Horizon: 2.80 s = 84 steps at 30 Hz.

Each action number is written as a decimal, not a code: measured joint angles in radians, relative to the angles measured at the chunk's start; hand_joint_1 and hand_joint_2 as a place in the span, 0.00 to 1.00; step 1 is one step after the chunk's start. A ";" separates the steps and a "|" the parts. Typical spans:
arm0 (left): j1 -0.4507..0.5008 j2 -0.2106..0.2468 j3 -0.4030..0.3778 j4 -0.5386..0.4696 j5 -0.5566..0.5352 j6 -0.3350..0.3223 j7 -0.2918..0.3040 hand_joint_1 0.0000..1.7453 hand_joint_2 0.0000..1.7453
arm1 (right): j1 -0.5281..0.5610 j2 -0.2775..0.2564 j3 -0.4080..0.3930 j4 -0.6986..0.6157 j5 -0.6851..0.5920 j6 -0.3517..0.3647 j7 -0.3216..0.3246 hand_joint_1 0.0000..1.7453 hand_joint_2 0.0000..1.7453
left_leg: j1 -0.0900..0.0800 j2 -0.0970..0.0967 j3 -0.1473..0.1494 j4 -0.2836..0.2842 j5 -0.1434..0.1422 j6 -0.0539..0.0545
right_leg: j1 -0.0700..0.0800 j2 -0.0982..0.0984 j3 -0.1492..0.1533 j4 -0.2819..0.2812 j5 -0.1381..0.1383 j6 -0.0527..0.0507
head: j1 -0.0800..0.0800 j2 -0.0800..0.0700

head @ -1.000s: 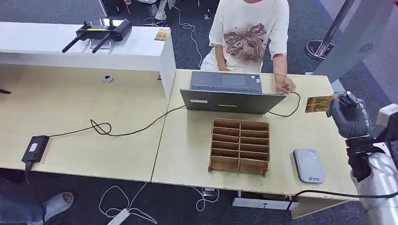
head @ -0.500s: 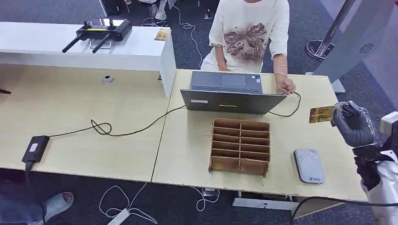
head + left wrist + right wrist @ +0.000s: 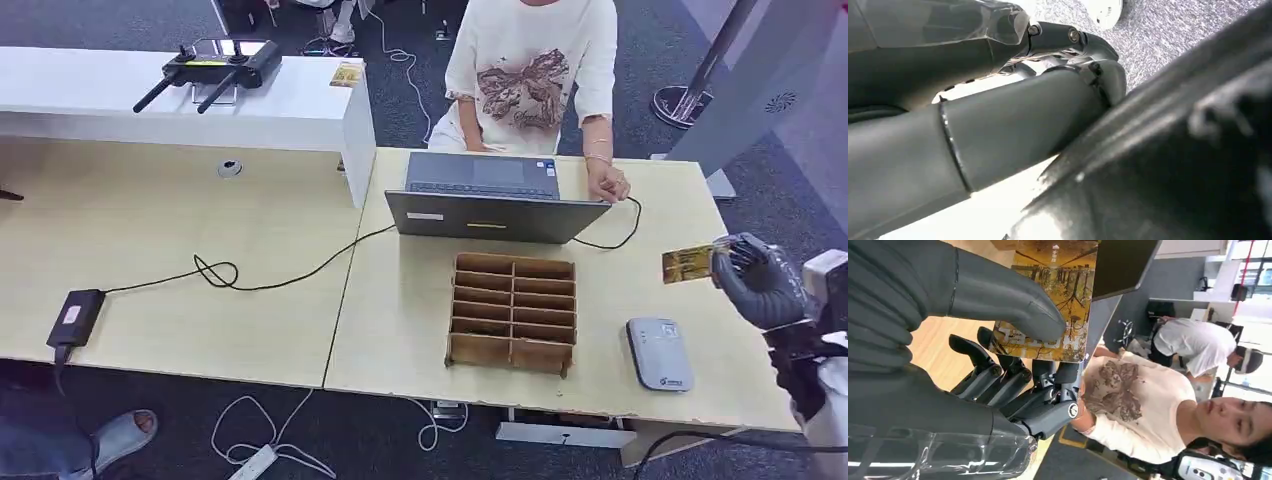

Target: Pass the card to the sensor for recognition and then transmit it.

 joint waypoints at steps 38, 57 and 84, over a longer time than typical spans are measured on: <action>-0.002 0.007 -0.014 0.000 -0.012 -0.018 -0.018 0.00 0.00 | 0.010 -0.021 0.058 0.179 0.052 0.001 -0.009 1.00 1.00 | -0.001 -0.001 0.000 0.000 0.000 0.000 | -0.001 -0.001 0.000 0.000 0.000 0.001 | 0.000 0.000; 0.000 0.008 -0.014 0.000 -0.005 -0.015 -0.023 0.00 0.00 | 0.044 -0.039 0.079 0.246 0.048 0.017 -0.012 1.00 1.00 | -0.001 -0.002 0.000 0.000 0.000 0.001 | -0.001 -0.001 0.000 0.000 -0.001 0.001 | 0.000 0.000; -0.001 0.008 -0.014 0.000 -0.011 -0.015 -0.020 0.00 0.00 | 0.027 -0.045 0.125 0.341 0.066 0.018 -0.023 1.00 1.00 | -0.001 -0.002 0.000 0.000 0.000 0.001 | -0.001 -0.001 0.000 0.000 -0.001 0.001 | 0.000 0.000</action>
